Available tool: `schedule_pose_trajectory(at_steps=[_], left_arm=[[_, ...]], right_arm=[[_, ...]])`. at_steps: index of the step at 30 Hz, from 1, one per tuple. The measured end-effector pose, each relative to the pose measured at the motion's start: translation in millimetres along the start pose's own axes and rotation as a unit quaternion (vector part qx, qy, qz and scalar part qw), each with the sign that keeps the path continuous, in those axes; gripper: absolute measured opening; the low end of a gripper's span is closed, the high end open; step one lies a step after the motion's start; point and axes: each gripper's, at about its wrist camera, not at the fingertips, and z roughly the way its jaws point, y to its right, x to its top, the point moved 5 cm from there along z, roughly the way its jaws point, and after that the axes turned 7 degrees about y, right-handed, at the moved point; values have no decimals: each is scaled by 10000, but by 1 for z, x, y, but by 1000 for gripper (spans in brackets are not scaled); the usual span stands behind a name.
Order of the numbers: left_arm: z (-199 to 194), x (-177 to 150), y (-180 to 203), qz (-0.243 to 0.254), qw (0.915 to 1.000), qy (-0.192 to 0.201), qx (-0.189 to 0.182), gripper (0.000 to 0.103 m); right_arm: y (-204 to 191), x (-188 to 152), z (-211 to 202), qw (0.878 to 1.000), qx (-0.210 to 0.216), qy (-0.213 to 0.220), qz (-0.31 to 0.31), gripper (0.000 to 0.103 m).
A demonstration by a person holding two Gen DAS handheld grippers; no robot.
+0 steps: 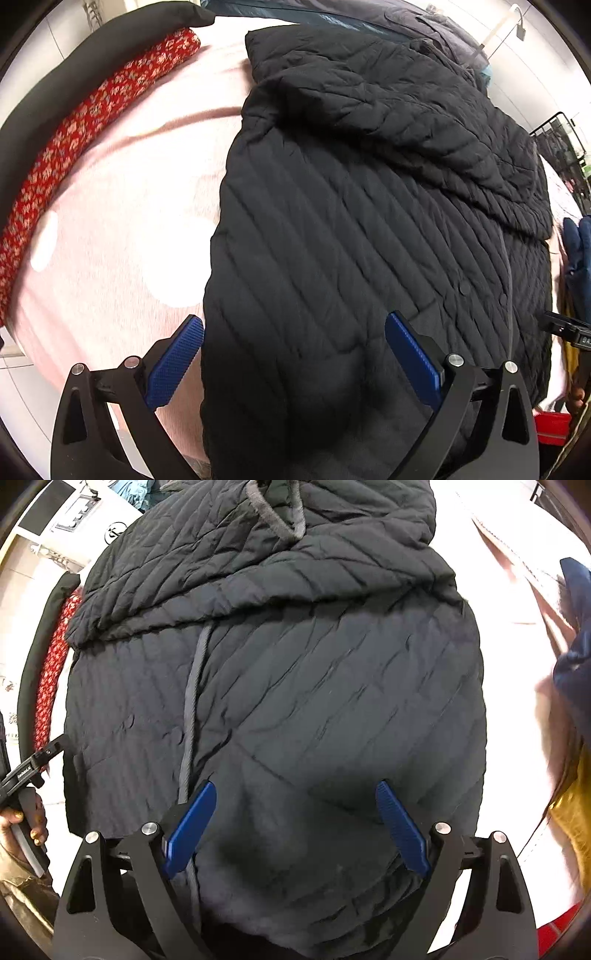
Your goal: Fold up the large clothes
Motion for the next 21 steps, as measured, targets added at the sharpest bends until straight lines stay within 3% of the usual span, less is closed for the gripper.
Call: schedule_pose_trajectory(at_steps=[4, 10, 21], left_arm=[[-7, -10, -16, -17, 10000, -33, -53, 97], [-13, -39, -45, -124, 9991, -286, -282, 90], [-2, -87, -42, -98, 9920, -870, -906, 74]], right_arm=[[-4, -2, -5, 9999, 146, 47, 53, 87], [29, -30, -19, 9982, 275, 158, 501, 87], [81, -65, -36, 9921, 317, 287, 1179, 87]])
